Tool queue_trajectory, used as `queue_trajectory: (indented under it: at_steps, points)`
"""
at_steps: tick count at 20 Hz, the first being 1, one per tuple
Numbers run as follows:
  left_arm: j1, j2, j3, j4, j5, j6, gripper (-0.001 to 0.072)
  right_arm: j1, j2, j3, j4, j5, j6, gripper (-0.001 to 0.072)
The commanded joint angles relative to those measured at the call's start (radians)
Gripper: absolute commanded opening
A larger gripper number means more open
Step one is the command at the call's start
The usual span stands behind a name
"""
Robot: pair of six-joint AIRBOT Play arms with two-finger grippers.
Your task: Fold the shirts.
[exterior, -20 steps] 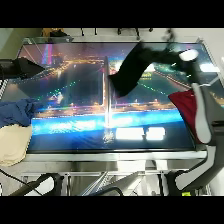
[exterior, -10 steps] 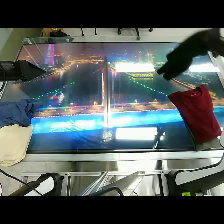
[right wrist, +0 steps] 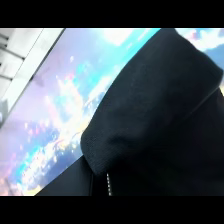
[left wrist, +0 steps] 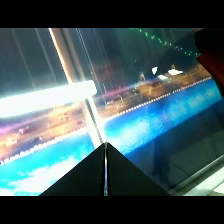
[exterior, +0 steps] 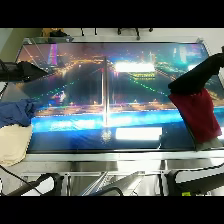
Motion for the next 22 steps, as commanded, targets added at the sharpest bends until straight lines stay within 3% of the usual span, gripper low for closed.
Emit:
queue_trajectory:
  at_steps: [1, 3, 8, 12, 16, 22]
  points:
    - [-0.010, -0.037, 0.000, 0.000, -0.035, -0.001, 0.0012, -0.037, 0.042, 0.001, -0.048, 0.047, 0.084, 0.0016]
    - [-0.013, -0.051, 0.000, -0.002, -0.033, 0.000, 0.0012, -0.069, 0.073, 0.001, -0.099, 0.117, 0.090, 0.0016]
    - [-0.037, -0.056, 0.000, -0.001, -0.026, 0.001, 0.0012, -0.171, 0.093, -0.002, -0.196, 0.525, 0.135, 0.0016]
    - [-0.047, -0.056, 0.000, -0.002, -0.032, 0.004, 0.0012, -0.171, 0.101, -0.062, -0.330, 0.722, 0.125, 0.0016]
    - [-0.047, -0.056, 0.000, -0.002, -0.042, 0.003, 0.0012, -0.170, 0.110, -0.229, -0.379, 0.851, 0.096, 0.0018]
    - [-0.047, -0.056, 0.000, -0.001, -0.042, 0.003, 0.0012, -0.170, 0.142, -0.436, -0.597, 0.815, 0.074, 0.0026]
